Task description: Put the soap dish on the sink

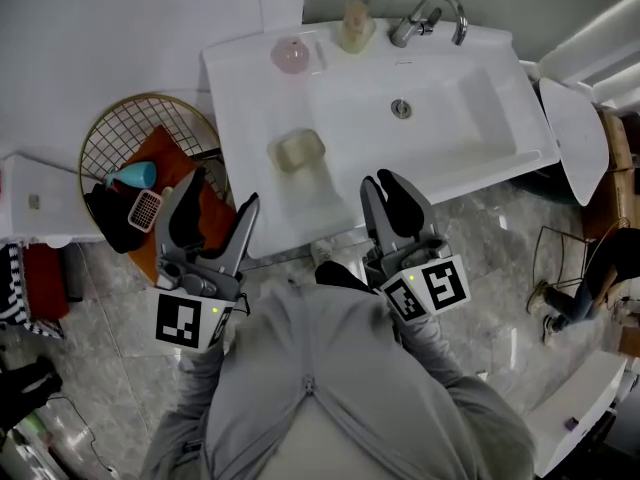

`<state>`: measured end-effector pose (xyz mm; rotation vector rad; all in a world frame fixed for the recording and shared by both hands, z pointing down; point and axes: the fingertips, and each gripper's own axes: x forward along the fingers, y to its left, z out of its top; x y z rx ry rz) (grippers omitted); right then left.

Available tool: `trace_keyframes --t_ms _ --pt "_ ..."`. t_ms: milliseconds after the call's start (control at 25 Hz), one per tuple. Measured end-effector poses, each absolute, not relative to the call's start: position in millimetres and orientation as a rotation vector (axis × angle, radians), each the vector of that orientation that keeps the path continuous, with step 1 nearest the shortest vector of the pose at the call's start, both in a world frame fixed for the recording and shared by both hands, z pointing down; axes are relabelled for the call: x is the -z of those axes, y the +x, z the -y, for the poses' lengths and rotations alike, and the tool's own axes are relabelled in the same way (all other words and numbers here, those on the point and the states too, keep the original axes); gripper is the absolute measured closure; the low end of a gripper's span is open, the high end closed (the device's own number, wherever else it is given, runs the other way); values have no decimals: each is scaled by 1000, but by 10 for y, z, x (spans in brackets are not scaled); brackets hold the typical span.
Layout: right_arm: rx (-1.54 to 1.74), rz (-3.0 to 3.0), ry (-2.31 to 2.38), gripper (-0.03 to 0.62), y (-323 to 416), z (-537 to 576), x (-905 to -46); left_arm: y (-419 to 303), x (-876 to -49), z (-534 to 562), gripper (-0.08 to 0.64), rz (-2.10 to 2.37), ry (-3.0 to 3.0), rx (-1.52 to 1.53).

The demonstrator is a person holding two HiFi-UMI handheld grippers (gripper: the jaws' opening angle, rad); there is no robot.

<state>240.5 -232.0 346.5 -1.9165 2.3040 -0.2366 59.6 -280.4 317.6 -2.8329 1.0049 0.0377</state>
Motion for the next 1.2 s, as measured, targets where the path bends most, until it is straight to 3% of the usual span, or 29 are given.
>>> trace_keyframes --t_ms 1200 --pt "245 -2215 -1997 509 2279 1947 -3477 466 -3139 2547 246 -910 -2853 -73"
